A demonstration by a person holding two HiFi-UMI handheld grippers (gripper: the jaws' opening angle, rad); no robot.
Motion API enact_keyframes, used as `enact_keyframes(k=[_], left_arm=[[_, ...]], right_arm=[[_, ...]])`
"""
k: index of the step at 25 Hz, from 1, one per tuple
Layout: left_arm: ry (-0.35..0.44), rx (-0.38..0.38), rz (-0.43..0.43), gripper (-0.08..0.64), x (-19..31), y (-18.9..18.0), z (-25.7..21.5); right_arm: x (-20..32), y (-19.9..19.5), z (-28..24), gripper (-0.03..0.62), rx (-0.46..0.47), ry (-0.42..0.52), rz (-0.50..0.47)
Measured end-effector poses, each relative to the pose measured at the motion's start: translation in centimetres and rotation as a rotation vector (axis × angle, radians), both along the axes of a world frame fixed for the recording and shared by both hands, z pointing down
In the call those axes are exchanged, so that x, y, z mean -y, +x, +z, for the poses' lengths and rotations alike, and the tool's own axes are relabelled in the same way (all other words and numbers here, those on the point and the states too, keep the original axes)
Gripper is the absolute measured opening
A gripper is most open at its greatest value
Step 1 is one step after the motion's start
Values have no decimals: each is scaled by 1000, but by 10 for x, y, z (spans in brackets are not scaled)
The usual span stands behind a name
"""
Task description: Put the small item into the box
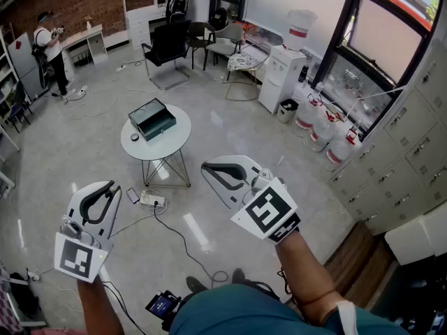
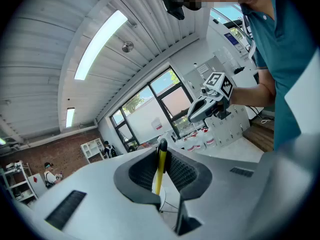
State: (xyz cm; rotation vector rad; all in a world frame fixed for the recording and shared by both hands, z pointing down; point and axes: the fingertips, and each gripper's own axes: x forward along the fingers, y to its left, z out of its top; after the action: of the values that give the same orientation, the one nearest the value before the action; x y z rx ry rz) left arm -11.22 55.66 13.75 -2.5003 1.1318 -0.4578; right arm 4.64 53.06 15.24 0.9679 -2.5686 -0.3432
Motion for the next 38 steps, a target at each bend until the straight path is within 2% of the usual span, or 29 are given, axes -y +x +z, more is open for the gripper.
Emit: enact_keyframes(k=[18,24,30,38], left_arm=[[-7,-20,32,61,15,-70,4],[-5,-30,53,61,22,-82,11],[-19,-30,40,61,38,-96,16],[-33,0,-33,63,83,-99,23]], right_arm=[[12,-72,-2,40,13,3,28],[17,-84,-4,40,23,10,54],[42,-98,-1,40,21,1,41],[106,-108,6,40,46,-15,-49]])
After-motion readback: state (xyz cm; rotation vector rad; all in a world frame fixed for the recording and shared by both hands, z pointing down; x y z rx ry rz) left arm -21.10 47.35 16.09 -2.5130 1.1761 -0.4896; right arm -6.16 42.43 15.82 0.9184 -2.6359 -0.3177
